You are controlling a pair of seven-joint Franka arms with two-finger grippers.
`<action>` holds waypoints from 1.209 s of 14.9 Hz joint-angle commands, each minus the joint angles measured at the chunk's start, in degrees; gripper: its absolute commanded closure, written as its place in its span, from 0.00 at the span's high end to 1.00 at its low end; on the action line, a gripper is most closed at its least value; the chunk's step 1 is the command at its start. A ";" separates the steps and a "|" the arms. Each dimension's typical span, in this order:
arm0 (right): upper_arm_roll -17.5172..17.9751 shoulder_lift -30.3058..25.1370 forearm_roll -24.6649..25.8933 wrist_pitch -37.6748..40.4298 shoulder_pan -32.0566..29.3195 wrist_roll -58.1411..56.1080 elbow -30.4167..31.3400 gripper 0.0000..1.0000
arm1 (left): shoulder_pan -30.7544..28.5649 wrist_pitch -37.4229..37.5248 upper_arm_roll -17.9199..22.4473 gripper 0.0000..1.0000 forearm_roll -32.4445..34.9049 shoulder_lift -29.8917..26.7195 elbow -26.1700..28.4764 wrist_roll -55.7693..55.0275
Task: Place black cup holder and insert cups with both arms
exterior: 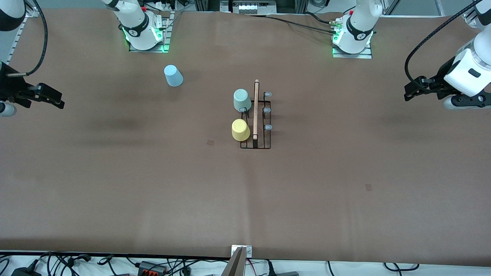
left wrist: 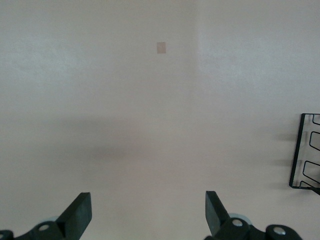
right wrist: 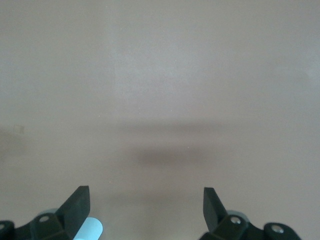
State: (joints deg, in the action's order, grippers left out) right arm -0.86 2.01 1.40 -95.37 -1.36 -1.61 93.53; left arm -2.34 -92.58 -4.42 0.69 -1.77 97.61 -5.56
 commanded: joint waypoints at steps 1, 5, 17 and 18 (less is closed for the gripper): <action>-0.02 -1.31 -0.43 0.19 -0.39 -0.94 1.05 1.00 | 0.06 1.17 0.20 1.00 0.63 0.80 -1.63 0.99; 0.07 -1.30 0.10 0.45 -0.22 -0.33 0.61 1.00 | 0.06 1.26 0.20 1.00 0.63 0.71 -1.63 1.08; 0.07 -1.13 -0.69 0.88 -0.39 0.20 1.13 1.00 | 0.06 1.17 0.20 1.00 0.63 0.71 -1.63 0.90; -0.02 -1.22 -0.69 1.06 -0.39 0.20 1.13 1.00 | 0.06 1.26 0.20 1.00 0.63 0.71 -1.63 0.90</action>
State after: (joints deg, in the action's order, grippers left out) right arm -0.87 1.74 1.39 -94.79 -1.37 -1.56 93.73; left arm -2.34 -92.58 -4.42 0.69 -1.76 97.61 -5.56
